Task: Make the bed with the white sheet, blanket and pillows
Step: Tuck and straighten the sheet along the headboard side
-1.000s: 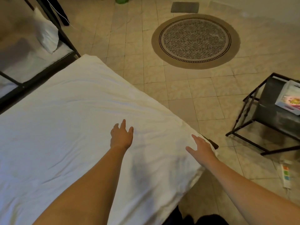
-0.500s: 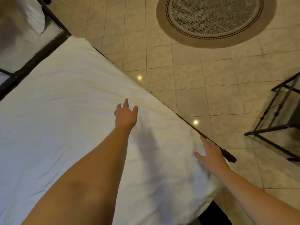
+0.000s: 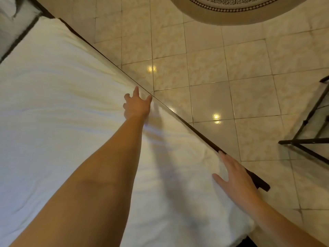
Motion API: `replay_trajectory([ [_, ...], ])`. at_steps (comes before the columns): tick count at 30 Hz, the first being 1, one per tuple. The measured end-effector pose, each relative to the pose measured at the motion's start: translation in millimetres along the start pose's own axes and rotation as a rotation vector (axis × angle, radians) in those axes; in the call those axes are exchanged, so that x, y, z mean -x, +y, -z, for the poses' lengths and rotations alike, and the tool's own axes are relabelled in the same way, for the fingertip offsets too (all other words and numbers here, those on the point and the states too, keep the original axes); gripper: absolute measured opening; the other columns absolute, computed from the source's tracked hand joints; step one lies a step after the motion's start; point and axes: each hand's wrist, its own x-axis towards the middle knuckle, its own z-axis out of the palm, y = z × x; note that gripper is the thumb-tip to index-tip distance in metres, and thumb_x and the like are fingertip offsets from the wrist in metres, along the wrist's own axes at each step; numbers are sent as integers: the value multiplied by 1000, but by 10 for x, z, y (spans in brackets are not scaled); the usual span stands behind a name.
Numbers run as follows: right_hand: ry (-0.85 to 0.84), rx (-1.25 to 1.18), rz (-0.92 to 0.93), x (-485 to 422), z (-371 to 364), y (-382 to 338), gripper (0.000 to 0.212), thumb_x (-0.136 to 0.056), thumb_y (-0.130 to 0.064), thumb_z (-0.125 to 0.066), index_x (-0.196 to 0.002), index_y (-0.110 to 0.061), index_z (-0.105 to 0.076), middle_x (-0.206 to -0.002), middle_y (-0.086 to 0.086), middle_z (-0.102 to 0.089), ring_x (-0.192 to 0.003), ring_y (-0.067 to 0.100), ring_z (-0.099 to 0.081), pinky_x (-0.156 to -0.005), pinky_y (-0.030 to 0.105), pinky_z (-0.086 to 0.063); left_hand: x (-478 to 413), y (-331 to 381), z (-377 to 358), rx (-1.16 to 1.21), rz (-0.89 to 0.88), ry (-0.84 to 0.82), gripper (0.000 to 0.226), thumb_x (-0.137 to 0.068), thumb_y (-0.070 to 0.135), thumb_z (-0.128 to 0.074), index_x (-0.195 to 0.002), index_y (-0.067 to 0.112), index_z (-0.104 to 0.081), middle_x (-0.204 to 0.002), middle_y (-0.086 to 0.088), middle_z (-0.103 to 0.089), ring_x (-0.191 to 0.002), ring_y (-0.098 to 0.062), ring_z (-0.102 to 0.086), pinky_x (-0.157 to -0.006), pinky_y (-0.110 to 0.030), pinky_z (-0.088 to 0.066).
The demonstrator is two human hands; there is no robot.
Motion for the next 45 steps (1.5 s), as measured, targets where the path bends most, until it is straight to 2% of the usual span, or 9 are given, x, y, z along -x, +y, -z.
replay_trajectory([
  [6, 27, 99, 44, 82, -61, 121, 73, -95, -54, -58, -156, -36, -23, -151, -11, -42, -137, 13, -42, -107, 36, -47, 8, 99, -423, 4, 141, 32, 101, -85, 65, -68, -157, 13, -21, -154, -11, -34, -137, -41, -39, -101, -52, -43],
  [14, -20, 78, 0, 118, 86, 50, 47, -97, -40, -62, -141, -29, -50, -123, -11, -62, -106, 8, -61, -86, 24, -53, 121, -74, -401, -21, 71, 159, 16, -94, 16, -54, -105, 8, -62, -103, -8, -60, -91, -31, -59, -73, -39, -45],
  [18, -188, 92, 21, 252, 186, -10, 16, -101, -38, -55, -108, -26, -65, -95, -13, -57, -77, 4, -58, -65, 20, -50, 273, -178, -186, 205, 200, 177, 18, -96, 9, -49, -110, 5, -59, -103, -9, -58, -89, -31, -59, -77, -35, -53],
  [22, -235, 93, 29, 512, 243, -161, 22, -102, -38, -52, -87, -22, -57, -81, -8, -54, -69, 9, -56, -56, 24, -41, 464, -333, 174, 444, 306, 139, 29, -90, 3, -45, -117, 2, -56, -116, -16, -59, -94, -36, -63, -75, -51, -63],
  [26, -273, 23, 13, 847, 210, -326, 27, -101, -44, -50, -91, -19, -53, -81, -6, -64, -74, 16, -61, -64, 31, -45, 748, -505, 604, 597, 255, 89, 14, -95, 7, -53, -82, 11, -51, -99, -12, -64, -76, -23, -57, -70, -30, -56],
  [29, -264, -8, 58, 1115, 141, -508, 23, -99, -48, -52, -97, -27, -60, -87, -13, -63, -81, 13, -61, -64, 25, -44, 945, -766, 1000, 196, 261, 62, 21, -92, 17, -67, -78, 14, -52, -68, 0, -45, -65, -16, -52, -66, -25, -37],
  [34, -257, 40, 92, 1577, 34, -954, 36, -95, -42, -58, -63, -30, -46, -63, -7, -52, -61, 11, -51, -56, 28, -36, 1254, -1358, 1541, 775, 318, 184, 41, -92, 39, -67, -103, 0, -61, -101, -20, -67, -92, -40, -68, -75, -42, -60],
  [40, -366, 125, 108, 2357, -317, -1436, 36, -94, -35, -56, -67, -16, -44, -64, 2, -46, -58, 20, -45, -57, 35, -29, 1972, -2179, 2302, 780, 183, 166, 17, -95, 12, -67, -79, 8, -62, -98, -14, -66, -87, -33, -67, -61, -34, -58],
  [45, -468, 119, 183, 3026, -813, -1771, 34, -100, -31, -55, -71, -20, -42, -69, 5, -43, -62, 18, -44, -59, 33, -29, 2486, -3018, 2883, 772, 167, 205, 12, -94, 17, -73, -98, 6, -67, -103, -16, -66, -86, -33, -69, -74, -41, -62],
])
